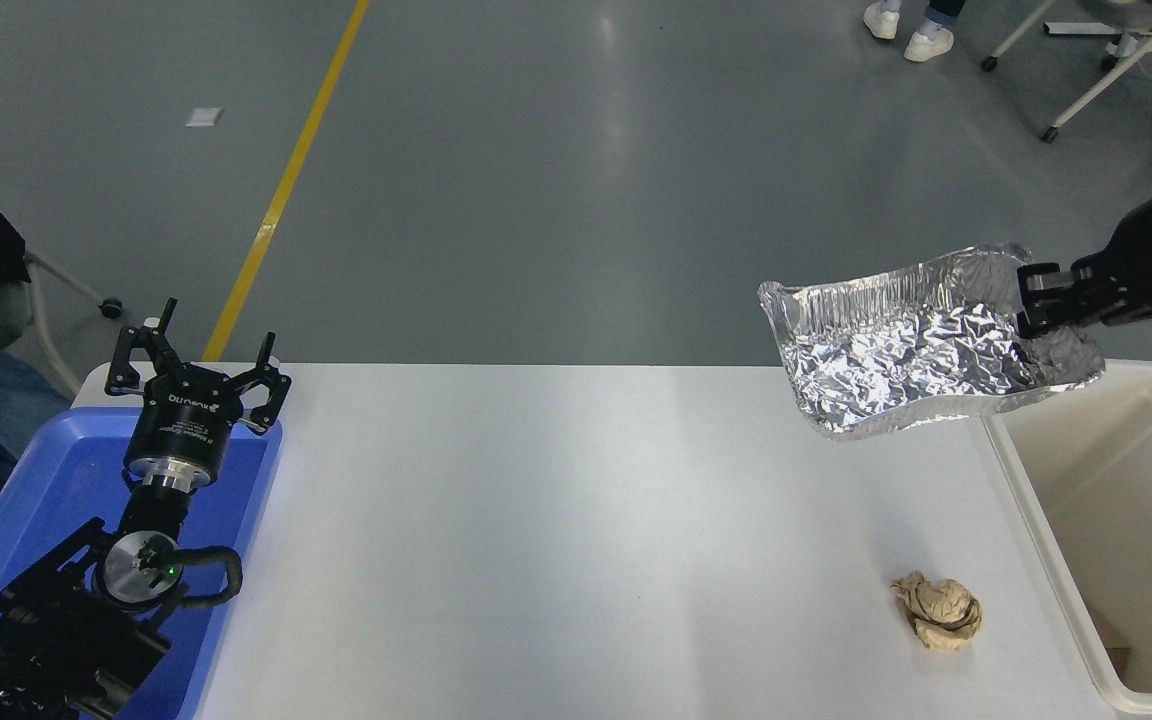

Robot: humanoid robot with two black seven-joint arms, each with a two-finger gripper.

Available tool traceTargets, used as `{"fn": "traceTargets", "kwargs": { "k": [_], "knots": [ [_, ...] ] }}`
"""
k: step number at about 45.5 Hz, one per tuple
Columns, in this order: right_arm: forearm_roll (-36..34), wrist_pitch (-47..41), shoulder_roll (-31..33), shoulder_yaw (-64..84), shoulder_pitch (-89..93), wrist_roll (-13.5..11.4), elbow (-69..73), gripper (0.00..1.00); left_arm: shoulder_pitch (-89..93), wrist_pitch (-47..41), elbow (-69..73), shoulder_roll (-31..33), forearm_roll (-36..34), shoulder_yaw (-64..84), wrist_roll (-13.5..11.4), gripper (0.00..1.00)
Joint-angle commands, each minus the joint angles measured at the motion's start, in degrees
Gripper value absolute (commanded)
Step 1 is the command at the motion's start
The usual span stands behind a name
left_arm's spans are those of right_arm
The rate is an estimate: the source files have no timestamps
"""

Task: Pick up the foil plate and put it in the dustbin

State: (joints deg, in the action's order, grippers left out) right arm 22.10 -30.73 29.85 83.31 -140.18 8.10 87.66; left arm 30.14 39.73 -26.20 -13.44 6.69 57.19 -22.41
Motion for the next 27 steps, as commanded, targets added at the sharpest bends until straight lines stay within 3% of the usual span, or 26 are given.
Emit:
{"fn": "traceTargets", "kwargs": {
  "k": [1, 9, 16, 27],
  "knots": [
    [1.9, -1.4, 4.0, 5.8, -1.4, 0.0, -1.3, 0.00, -0.1, -0.1, 0.0, 0.0, 0.0, -0.1, -0.1, 1.00],
    [10.5, -0.9, 17.5, 7.0, 7.7, 0.1, -16.7, 0.00, -0.1, -0.1, 0.0, 0.0, 0.0, 0.0, -0.2, 1.00],
    [14.0, 1.2, 29.2, -2.5, 23.3, 0.2, -31.4, 0.00, -0.1, -0.1, 0.0, 0.0, 0.0, -0.1, -0.2, 1.00],
    [13.1, 17.2, 29.7, -30.5, 66.3, -0.1, -49.5, 0.00, -0.1, -0.1, 0.0, 0.0, 0.1, 0.0, -0.2, 1.00]
  ]
}}
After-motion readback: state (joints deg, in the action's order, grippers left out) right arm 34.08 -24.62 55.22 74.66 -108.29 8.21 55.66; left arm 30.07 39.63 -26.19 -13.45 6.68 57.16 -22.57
